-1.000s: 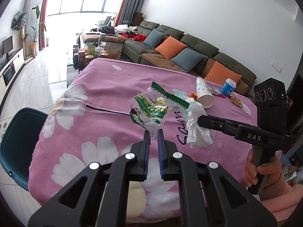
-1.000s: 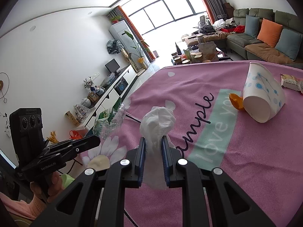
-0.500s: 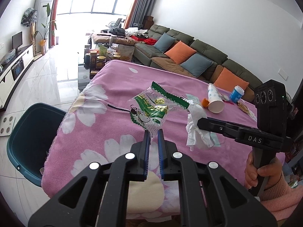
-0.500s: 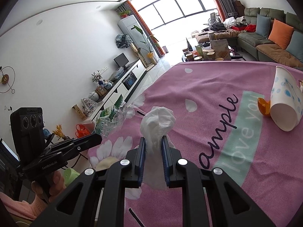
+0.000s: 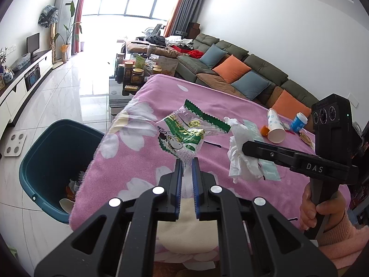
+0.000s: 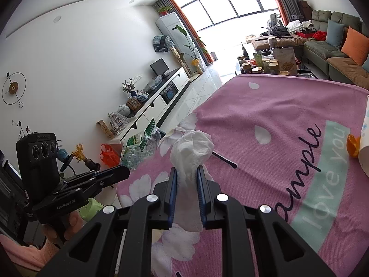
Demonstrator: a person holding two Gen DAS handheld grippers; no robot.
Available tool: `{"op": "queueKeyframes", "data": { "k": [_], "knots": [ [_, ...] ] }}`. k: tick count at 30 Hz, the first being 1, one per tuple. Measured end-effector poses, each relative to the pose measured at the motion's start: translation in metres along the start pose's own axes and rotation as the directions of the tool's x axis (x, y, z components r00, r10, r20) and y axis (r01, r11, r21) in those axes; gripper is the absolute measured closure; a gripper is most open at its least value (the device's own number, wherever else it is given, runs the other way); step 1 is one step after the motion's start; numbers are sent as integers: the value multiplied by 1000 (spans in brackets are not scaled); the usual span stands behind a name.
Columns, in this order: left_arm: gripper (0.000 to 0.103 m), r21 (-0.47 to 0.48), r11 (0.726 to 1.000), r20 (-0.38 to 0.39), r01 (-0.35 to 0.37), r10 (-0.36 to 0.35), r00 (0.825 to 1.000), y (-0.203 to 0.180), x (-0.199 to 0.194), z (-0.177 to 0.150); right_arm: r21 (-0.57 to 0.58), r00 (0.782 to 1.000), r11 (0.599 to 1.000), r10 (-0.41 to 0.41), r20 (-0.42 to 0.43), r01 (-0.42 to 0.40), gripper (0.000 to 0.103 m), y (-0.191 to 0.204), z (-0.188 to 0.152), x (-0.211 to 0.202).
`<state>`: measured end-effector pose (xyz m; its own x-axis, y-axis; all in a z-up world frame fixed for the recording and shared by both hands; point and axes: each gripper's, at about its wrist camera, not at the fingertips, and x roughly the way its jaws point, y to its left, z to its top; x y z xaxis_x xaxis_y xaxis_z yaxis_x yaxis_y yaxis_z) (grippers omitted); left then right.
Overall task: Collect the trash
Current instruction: 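Grasp the green snack wrapper with the left tool while the right tool carries the tissue toward the bin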
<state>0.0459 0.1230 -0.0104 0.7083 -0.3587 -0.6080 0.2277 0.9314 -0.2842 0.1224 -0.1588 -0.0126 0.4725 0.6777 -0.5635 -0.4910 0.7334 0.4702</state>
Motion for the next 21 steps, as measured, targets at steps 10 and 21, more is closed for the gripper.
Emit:
{"op": "queueKeyframes", "data": {
  "k": [10,21],
  "knots": [
    [94,-39,998,13,-44,45,999,22,-11,-1,-31,999,999,42,-34,-43,87,17,7,20],
    [94,-84,992,33,-97,100,994,43,-25,0,-67,995,994,77,-63,-81,87,38,18,41]
  ]
}}
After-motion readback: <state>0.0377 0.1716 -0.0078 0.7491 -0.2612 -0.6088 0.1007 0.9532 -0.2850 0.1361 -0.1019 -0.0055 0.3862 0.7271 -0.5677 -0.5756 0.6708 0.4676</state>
